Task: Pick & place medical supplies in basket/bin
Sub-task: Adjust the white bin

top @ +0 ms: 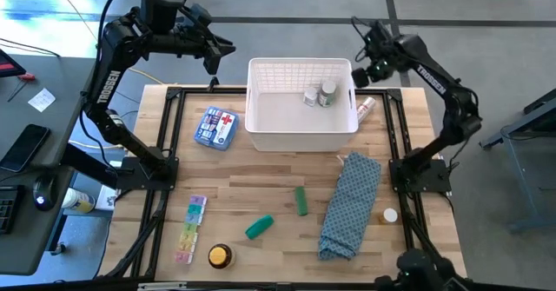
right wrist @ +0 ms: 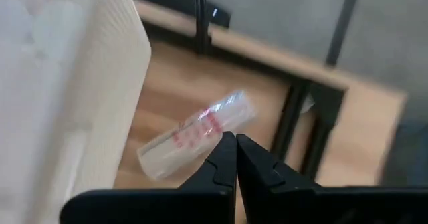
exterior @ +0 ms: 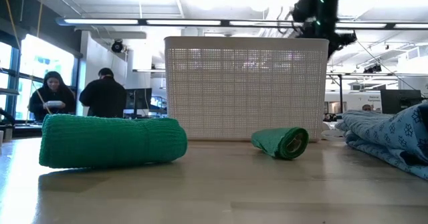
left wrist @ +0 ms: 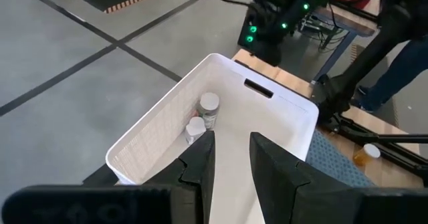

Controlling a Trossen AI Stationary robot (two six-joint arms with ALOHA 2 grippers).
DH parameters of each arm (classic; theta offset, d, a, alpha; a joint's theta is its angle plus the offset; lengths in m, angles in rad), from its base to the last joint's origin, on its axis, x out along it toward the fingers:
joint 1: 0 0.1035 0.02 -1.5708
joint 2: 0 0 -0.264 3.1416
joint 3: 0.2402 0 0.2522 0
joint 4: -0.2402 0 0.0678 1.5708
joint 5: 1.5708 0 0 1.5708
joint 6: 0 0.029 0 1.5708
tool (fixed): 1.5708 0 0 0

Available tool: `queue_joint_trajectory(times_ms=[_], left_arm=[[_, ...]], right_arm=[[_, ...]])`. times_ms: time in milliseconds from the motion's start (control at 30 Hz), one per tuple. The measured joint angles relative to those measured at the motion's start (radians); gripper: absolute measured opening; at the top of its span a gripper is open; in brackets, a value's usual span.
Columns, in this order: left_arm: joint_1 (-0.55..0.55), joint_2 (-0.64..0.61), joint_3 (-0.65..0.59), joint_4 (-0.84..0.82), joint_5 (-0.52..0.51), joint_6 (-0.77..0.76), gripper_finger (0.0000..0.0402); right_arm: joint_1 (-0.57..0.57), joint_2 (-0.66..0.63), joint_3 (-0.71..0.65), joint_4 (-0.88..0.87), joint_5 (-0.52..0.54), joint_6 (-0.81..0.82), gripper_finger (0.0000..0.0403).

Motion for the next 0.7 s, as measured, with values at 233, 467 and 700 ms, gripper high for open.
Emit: queue_joint_trajectory(times_ms=[233, 467, 700], left_arm=[[0.0, 0.0, 0.0, -0.011, -0.002, 0.004, 0.0129], [0.0, 0.0, 0.0, 0.049, -0.003, 0.023, 0.0129], [0.0, 0.0, 0.0, 0.072, -0.004, -0.003, 0.0129]], right_arm=[[-0.04, -0.143, -0.306, 0.159, -0.22, 0.168, 0.0003], [0.026, -0.217, -0.436, 0.324, -0.328, 0.316, 0.0002], [0.085, -0.207, -0.487, 0.41, -0.351, 0.388, 0.0002]])
